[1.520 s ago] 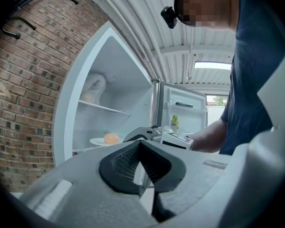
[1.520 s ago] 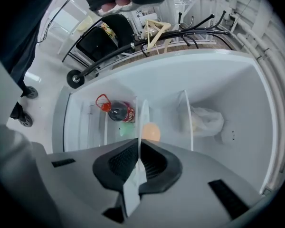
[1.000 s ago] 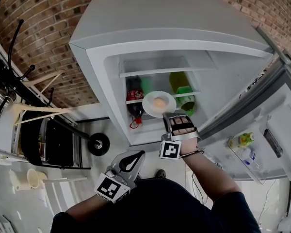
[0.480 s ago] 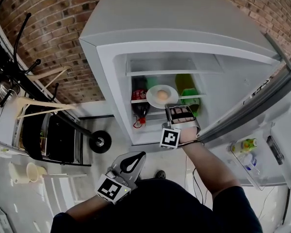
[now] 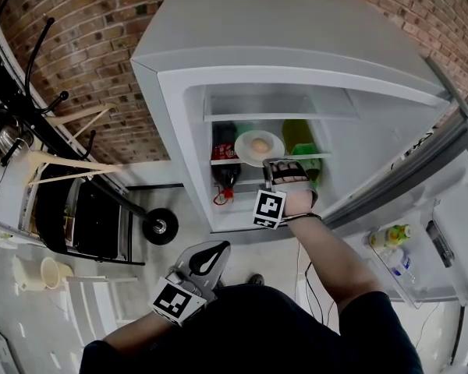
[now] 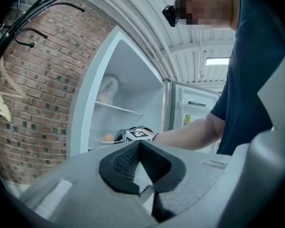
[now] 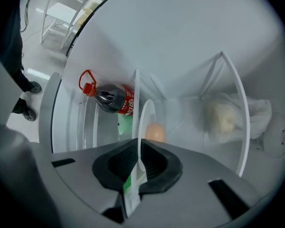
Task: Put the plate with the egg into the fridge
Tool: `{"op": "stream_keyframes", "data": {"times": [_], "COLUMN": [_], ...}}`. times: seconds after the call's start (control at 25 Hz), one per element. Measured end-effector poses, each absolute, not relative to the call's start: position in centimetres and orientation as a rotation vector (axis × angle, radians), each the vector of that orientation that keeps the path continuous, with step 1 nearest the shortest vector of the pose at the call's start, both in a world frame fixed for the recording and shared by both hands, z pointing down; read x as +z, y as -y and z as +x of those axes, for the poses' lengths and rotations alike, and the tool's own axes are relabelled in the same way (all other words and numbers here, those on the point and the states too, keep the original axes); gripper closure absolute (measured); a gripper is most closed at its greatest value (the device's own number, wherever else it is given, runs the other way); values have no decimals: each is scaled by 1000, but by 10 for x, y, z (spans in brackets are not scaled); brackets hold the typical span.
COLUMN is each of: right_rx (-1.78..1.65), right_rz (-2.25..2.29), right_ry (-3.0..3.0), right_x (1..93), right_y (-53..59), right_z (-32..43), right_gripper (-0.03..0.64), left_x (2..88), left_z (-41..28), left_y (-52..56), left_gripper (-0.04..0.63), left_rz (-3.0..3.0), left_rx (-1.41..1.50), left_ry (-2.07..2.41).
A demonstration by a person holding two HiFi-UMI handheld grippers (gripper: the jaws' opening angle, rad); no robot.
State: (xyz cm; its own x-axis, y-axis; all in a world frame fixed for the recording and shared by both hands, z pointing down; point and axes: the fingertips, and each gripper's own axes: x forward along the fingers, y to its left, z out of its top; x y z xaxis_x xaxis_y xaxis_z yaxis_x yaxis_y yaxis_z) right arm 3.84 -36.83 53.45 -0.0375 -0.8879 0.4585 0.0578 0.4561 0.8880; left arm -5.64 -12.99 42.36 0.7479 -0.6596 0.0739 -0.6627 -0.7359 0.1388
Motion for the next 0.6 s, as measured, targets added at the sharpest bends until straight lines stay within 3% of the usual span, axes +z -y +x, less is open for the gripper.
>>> {"op": "stream_keyframes", "data": {"times": [0.6], "right_rx": [-887], "right_rz": [715], "right_ry": [1370], "right_x": [551], "right_y": [385], "right_z": [40], "right_gripper": [577], "left_x": [425], "left_z": [-53], "left_y": [130], "left_gripper": [598], "left_rz": [2784], "left_rx": [31], "left_ry": [1069]}}
